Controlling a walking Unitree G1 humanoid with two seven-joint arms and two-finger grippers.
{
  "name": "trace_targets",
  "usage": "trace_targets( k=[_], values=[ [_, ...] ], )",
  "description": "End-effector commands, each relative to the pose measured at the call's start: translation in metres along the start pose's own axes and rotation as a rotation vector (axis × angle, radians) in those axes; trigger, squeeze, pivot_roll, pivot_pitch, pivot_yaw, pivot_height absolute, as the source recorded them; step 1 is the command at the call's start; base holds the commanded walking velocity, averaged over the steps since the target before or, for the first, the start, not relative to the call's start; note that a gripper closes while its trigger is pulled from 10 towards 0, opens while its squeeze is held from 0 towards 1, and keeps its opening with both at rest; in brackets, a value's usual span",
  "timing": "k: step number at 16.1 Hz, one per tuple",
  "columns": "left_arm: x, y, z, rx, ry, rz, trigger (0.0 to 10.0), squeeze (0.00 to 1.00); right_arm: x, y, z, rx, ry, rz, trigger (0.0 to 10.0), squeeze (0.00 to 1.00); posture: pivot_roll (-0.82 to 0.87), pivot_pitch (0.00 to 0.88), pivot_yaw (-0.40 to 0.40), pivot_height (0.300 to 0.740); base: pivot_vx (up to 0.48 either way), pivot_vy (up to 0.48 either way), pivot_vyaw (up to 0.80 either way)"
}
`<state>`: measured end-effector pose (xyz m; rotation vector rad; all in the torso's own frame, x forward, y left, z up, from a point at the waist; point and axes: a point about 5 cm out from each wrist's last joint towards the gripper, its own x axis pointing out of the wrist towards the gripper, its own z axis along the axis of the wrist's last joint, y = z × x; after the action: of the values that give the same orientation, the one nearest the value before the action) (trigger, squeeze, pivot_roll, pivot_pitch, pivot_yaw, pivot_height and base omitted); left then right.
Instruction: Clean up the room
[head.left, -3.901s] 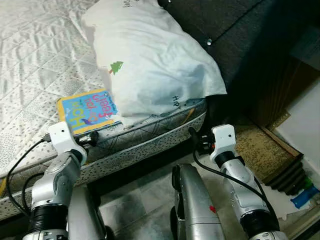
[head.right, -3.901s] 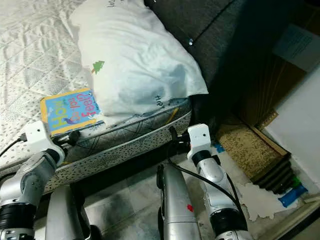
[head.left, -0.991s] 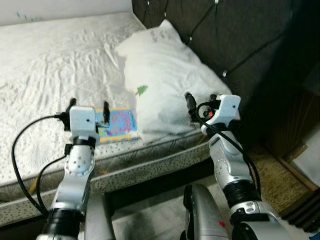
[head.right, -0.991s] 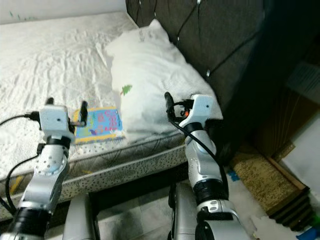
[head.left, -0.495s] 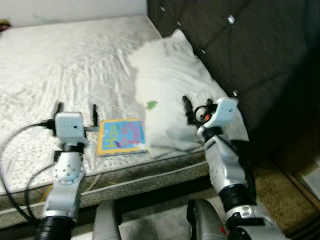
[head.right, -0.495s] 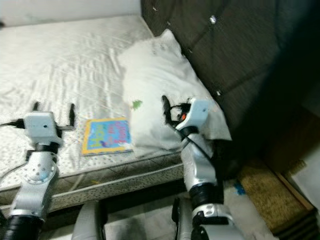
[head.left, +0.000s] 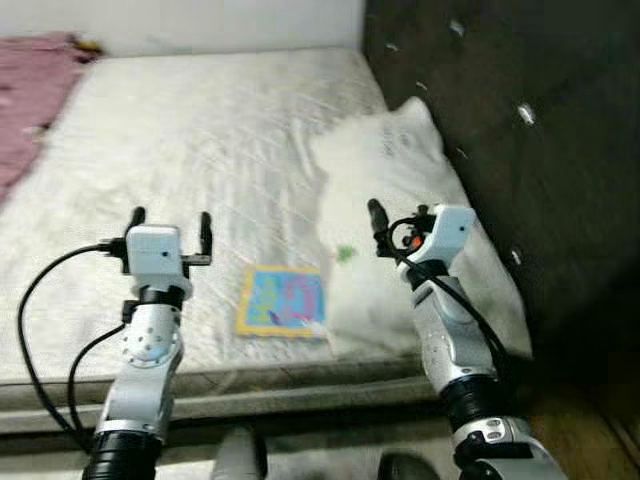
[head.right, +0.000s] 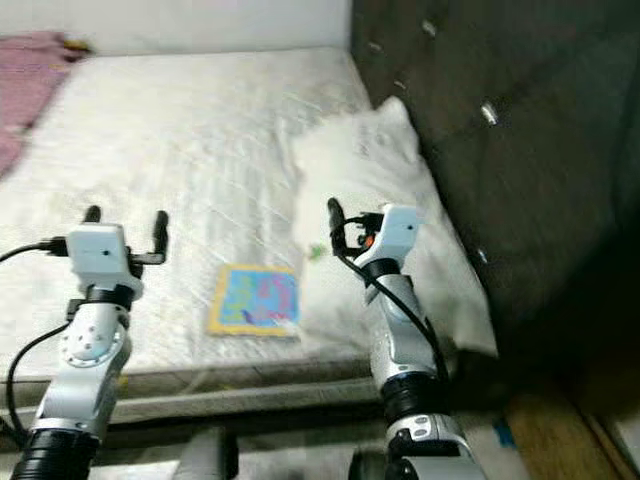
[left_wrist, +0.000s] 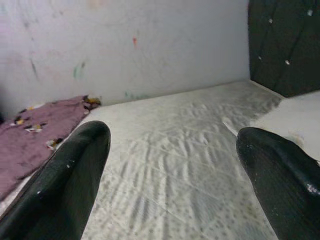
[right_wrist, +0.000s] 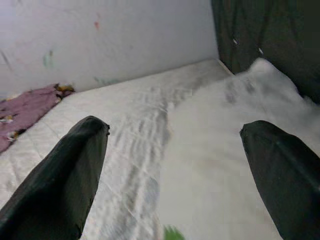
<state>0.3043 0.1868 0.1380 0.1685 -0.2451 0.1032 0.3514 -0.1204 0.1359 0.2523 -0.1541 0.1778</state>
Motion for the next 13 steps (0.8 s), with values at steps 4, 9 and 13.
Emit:
trace_targets(
  k=[4,9,13],
  values=[
    [-0.003,-0.010,-0.003,-0.037,0.023,-0.054,10.0,0.00,-0.004,-0.001,0.002,-0.020,-0.006,-0.017,10.0,0.00,-0.05,0.049,0.011,0.740,0.000,0.000,0.00],
    [-0.006,-0.002,-0.012,0.005,0.075,0.043,10.0,0.00,-0.004,0.010,-0.005,-0.027,0.028,0.008,10.0,0.00,-0.05,0.077,-0.013,0.740,0.000,0.000,0.00],
    [-0.004,-0.011,-0.010,-0.046,0.081,0.014,10.0,0.00,-0.003,0.010,-0.006,-0.020,0.042,-0.023,10.0,0.00,-0.06,0.083,-0.013,0.740,0.000,0.000,0.00]
  ],
)
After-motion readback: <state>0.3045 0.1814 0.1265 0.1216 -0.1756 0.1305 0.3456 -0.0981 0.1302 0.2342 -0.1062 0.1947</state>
